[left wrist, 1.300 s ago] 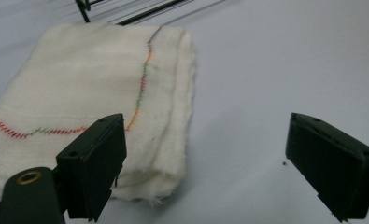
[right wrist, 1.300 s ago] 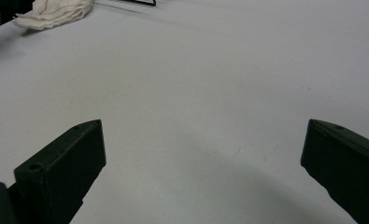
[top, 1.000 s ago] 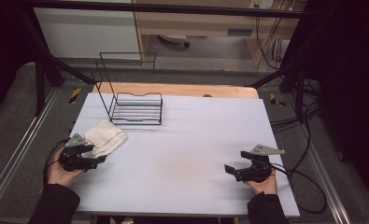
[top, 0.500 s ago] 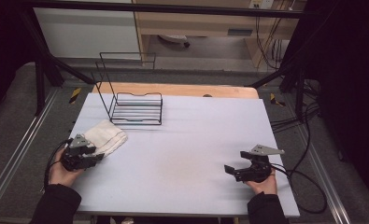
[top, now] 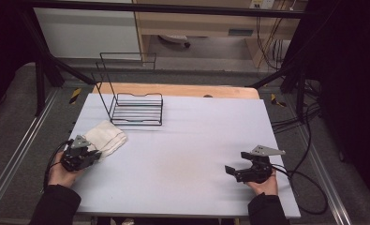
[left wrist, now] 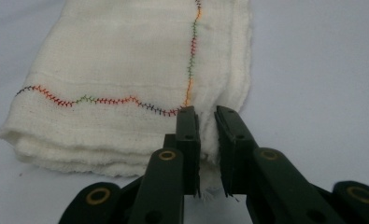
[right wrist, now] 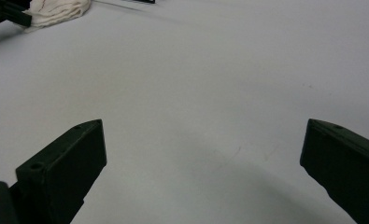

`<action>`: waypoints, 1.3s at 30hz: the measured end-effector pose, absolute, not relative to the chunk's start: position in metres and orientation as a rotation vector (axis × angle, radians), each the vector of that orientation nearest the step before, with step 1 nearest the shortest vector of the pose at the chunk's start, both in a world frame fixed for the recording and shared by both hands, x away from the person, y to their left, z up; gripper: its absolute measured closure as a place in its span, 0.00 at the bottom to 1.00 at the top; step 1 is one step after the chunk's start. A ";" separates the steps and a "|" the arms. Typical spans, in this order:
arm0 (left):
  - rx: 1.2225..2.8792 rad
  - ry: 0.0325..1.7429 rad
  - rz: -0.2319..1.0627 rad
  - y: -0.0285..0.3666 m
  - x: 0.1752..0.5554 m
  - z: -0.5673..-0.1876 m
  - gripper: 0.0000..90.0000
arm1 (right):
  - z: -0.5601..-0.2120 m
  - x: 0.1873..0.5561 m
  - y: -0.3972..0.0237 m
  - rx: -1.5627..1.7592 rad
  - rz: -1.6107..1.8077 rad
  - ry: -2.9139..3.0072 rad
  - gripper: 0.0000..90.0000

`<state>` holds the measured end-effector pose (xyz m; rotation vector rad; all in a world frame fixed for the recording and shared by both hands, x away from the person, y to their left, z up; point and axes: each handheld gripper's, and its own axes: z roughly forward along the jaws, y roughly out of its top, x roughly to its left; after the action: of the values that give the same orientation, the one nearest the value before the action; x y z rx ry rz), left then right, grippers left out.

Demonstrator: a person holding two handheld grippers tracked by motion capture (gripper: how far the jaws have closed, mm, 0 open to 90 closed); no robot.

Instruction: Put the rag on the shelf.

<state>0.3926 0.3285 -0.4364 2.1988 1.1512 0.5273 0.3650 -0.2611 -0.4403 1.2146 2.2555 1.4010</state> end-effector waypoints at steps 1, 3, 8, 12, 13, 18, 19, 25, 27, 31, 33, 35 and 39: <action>2.195 1.154 0.526 0.328 0.392 -0.436 0.89 | -0.440 0.365 -0.261 1.215 1.401 2.256 0.01; 2.200 1.151 0.513 0.327 0.392 -0.435 0.90 | -0.440 0.365 -0.261 1.215 1.404 2.256 0.01; 2.168 1.176 0.493 0.326 0.393 -0.438 0.88 | -0.440 0.365 -0.261 1.213 1.406 2.257 0.01; 2.152 1.167 0.453 0.326 0.393 -0.439 0.73 | -0.440 0.365 -0.261 1.214 1.407 2.254 0.01; 2.153 1.165 0.457 0.325 0.392 -0.440 0.72 | -0.440 0.365 -0.261 1.213 1.406 2.256 0.01; 2.202 1.167 0.588 0.314 0.388 -0.442 0.75 | -0.440 0.365 -0.261 1.213 1.409 2.251 0.01; 2.223 1.160 0.650 0.309 0.386 -0.443 0.78 | -0.440 0.365 -0.261 1.213 1.410 2.251 0.01; 2.213 1.206 0.635 0.309 0.388 -0.441 0.87 | -0.439 0.364 -0.262 1.215 1.417 2.247 0.01; 2.204 1.208 0.623 0.311 0.389 -0.441 0.89 | -0.439 0.364 -0.262 1.217 1.415 2.248 0.01; 2.220 1.195 0.649 0.309 0.388 -0.441 0.91 | -0.439 0.365 -0.262 1.217 1.414 2.252 0.01; 2.203 1.201 0.632 0.311 0.388 -0.441 0.92 | -0.439 0.365 -0.262 1.216 1.416 2.248 0.01; 2.198 1.200 0.624 0.312 0.387 -0.440 0.92 | -0.439 0.365 -0.262 1.217 1.418 2.248 0.01; 2.184 1.184 0.556 0.308 0.386 -0.438 0.92 | -0.440 0.365 -0.262 1.218 1.416 2.253 0.01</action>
<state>0.3857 0.3080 -0.4383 2.1837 1.1843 0.5562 0.3649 -0.2616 -0.4396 1.2176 2.2534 1.4156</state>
